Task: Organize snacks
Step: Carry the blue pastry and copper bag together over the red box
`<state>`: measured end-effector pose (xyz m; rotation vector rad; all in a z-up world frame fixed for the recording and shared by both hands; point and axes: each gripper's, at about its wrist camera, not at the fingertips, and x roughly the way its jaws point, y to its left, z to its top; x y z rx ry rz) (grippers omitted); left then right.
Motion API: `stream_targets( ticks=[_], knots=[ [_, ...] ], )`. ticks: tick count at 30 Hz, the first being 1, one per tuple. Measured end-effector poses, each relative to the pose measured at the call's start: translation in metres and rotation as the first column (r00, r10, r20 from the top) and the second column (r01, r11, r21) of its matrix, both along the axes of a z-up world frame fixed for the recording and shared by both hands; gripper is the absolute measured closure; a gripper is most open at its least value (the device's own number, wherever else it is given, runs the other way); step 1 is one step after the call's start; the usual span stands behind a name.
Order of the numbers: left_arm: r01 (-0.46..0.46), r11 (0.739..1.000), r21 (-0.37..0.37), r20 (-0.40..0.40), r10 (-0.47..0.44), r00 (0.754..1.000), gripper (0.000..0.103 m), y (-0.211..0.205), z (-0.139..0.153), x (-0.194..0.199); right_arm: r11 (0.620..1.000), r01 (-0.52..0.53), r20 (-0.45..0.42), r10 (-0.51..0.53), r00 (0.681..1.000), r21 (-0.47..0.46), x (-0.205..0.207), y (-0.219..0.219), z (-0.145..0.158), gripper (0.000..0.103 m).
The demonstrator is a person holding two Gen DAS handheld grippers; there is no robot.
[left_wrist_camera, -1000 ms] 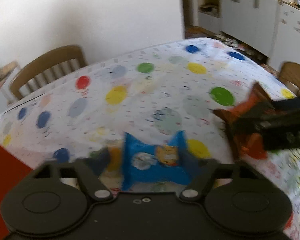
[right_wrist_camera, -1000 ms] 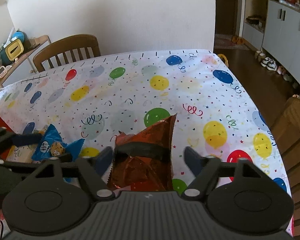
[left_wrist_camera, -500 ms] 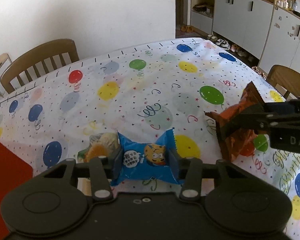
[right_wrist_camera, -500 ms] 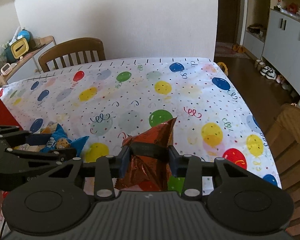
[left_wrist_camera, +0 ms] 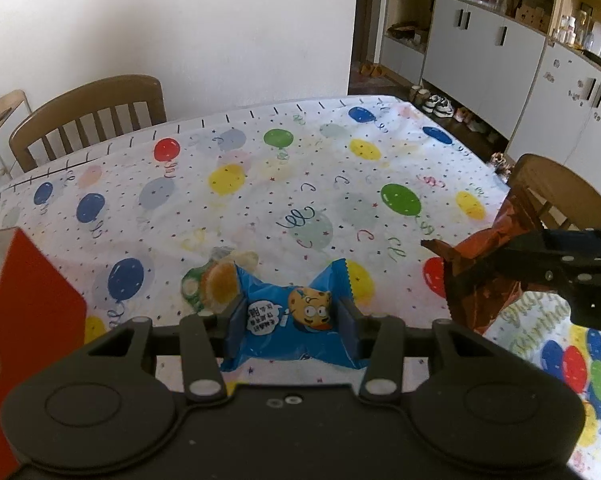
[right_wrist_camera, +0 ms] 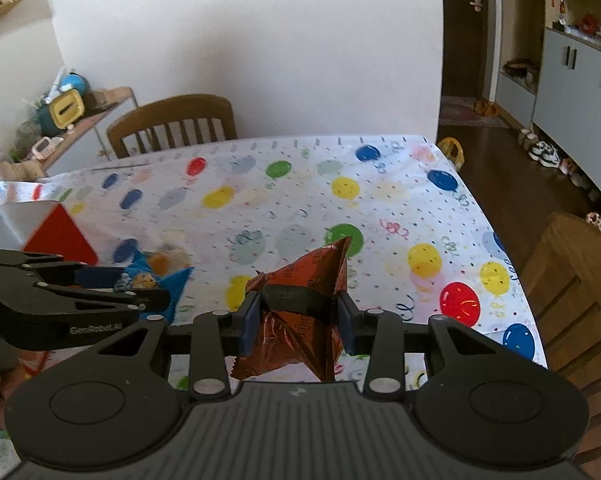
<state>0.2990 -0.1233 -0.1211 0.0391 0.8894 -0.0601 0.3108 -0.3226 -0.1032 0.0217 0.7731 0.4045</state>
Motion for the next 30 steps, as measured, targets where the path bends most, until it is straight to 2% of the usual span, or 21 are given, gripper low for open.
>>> stream_targets(
  ticks=[15,22,30],
  knots=[
    [-0.051,0.997,-0.056,0.076,0.055,0.996,0.058,0.043,0.058,-0.059,0.997,-0.074,0.075,0.073,0.994,0.02,-0.07,0.047,0.051,0.065],
    [-0.08,0.995,-0.064,0.126,0.087,0.988,0.058,0.071,0.082,-0.081,0.991,-0.132,0.117,0.129,0.985,0.025,-0.086,0.083,0.075,0.065],
    [-0.104,0.992,-0.077,0.146,0.114,0.983,0.058,0.112,0.101,-0.098,0.982,-0.189,0.136,0.184,0.973,0.026,-0.094,0.132,0.089,0.065]
  ],
)
